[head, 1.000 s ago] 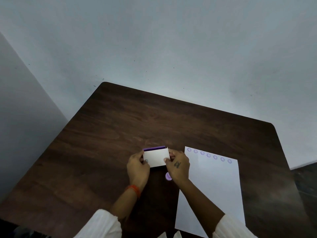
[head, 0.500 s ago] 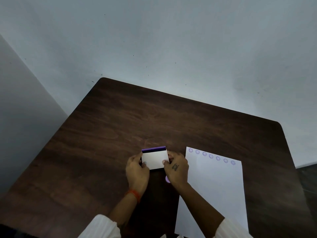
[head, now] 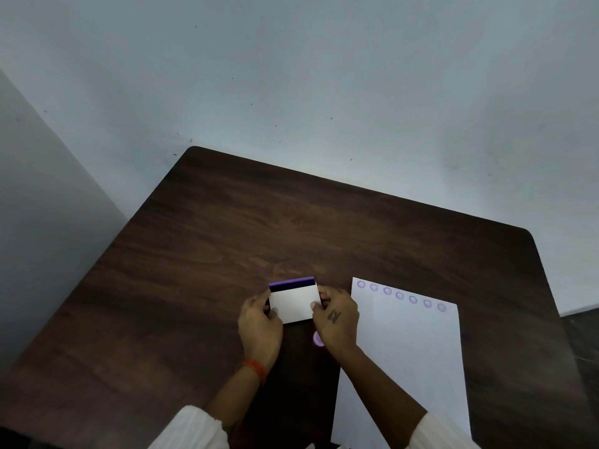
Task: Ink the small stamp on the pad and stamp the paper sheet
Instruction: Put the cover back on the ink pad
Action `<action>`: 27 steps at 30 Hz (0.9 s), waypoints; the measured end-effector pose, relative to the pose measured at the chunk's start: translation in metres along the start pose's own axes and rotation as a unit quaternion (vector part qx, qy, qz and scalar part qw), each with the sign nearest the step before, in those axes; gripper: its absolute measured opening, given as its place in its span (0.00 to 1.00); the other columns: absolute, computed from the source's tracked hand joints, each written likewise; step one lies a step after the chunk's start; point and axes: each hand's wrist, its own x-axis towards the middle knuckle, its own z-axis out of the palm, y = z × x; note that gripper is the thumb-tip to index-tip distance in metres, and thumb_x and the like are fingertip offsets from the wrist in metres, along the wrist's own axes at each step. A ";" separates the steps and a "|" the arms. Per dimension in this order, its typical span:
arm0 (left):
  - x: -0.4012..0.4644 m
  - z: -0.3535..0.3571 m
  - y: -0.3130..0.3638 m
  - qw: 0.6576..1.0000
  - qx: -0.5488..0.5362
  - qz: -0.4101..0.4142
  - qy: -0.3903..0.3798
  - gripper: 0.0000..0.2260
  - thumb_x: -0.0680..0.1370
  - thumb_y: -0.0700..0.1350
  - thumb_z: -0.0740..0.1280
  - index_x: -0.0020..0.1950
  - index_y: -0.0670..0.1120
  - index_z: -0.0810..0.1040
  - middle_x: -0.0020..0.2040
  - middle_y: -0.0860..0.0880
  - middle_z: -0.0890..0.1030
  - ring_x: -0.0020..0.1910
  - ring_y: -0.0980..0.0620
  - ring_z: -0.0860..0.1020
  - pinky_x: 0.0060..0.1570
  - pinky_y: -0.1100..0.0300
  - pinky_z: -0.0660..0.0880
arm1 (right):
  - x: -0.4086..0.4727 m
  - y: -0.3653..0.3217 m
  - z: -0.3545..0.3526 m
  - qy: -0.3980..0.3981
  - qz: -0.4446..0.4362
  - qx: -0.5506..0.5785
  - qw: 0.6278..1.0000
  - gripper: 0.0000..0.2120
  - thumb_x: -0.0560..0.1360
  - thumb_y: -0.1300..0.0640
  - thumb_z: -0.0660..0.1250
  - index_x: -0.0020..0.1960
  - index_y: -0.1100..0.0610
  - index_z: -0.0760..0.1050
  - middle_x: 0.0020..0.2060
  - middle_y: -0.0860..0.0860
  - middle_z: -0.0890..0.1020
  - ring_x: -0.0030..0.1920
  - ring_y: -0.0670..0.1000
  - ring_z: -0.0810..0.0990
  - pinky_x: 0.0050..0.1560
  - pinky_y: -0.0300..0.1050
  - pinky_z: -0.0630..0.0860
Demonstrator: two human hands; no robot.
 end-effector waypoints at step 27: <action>0.008 -0.001 0.002 1.000 -0.010 -0.025 0.003 0.17 0.74 0.35 0.64 0.63 0.42 0.74 0.62 0.40 0.76 0.60 0.43 0.74 0.62 0.49 0.72 | 0.015 -0.002 -0.001 -0.029 -0.001 -0.023 0.999 0.14 0.72 0.58 0.68 0.57 0.57 0.77 0.53 0.55 0.83 0.51 0.53 0.81 0.52 0.40 0.74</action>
